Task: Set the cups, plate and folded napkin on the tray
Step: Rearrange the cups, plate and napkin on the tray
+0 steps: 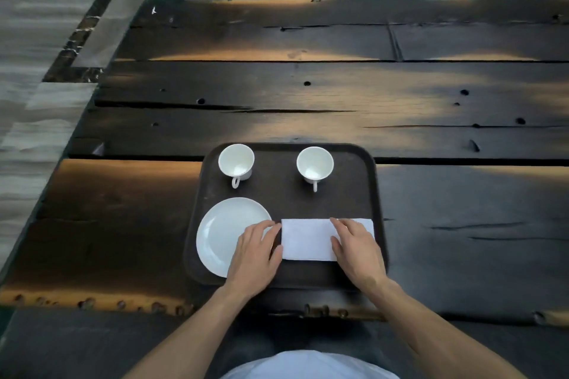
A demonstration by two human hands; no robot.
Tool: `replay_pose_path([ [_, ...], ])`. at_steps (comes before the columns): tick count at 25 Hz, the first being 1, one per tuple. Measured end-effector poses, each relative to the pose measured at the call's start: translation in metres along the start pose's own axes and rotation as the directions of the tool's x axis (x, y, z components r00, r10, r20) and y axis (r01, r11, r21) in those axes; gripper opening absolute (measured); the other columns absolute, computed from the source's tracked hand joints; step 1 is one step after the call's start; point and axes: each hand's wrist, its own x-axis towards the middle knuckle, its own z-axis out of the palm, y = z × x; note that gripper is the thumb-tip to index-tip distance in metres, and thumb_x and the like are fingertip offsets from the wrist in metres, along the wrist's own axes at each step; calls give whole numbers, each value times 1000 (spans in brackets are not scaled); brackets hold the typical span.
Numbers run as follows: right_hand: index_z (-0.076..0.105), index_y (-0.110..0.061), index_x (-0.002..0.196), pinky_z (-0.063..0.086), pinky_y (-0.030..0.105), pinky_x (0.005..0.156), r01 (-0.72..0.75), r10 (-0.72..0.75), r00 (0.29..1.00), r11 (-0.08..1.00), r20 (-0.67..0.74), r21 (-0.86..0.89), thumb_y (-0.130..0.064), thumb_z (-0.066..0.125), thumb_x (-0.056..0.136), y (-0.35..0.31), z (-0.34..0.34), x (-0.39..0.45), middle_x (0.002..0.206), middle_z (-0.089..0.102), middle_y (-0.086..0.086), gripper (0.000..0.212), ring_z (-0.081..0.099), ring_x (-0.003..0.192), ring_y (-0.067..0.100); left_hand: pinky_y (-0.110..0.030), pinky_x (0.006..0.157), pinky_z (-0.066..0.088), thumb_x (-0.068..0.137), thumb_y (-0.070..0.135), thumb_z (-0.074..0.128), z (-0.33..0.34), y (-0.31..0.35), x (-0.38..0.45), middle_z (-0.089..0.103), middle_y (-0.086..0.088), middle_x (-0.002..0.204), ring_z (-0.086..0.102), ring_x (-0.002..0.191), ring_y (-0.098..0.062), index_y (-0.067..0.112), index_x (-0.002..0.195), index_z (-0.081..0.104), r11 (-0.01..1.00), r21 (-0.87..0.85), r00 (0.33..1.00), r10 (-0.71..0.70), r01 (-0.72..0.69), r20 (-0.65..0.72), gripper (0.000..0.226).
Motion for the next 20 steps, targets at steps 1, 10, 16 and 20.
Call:
replay_pose_path([
  [1, 43, -15, 144, 41, 34, 104, 25, -25, 1000, 1000, -6, -14, -25, 44, 100, 9, -2, 1, 145, 48, 1, 45, 44, 131, 20, -36, 107, 37, 97, 28, 52, 10, 17, 3, 51, -3, 139, 44, 128, -22, 14, 138, 52, 1000, 0, 1000, 24, -24, -12, 43],
  [10, 26, -6, 152, 8, 39, 123, 211, -213, 976, 977, 48, 42, -14, 42, 99, 21, 32, 16, 160, 24, 8, 56, 9, 150, 26, -34, 122, 14, 106, 26, 30, 77, 77, 47, 30, -5, 159, 19, 149, -17, 7, 151, 33, 999, 31, 999, 43, -43, 10, 49],
  [16, 18, -7, 154, 10, 49, 122, 203, -196, 978, 970, 69, -132, -24, 32, 97, 30, 53, 19, 162, 15, 9, 60, 5, 150, 26, -41, 121, 19, 104, 30, 16, 96, 68, 50, 27, -9, 160, 24, 148, -21, 6, 152, 27, 970, 231, 996, 57, -71, 67, 54],
  [20, 16, -13, 155, 9, 54, 120, 143, -132, 989, 967, 64, -213, -31, 23, 98, 31, 57, 20, 163, 15, 4, 60, 6, 151, 25, -41, 122, 15, 104, 35, 15, 98, 63, 51, 16, -7, 163, 15, 150, -20, 9, 155, 17, 963, 260, 995, 50, -72, 91, 57],
])
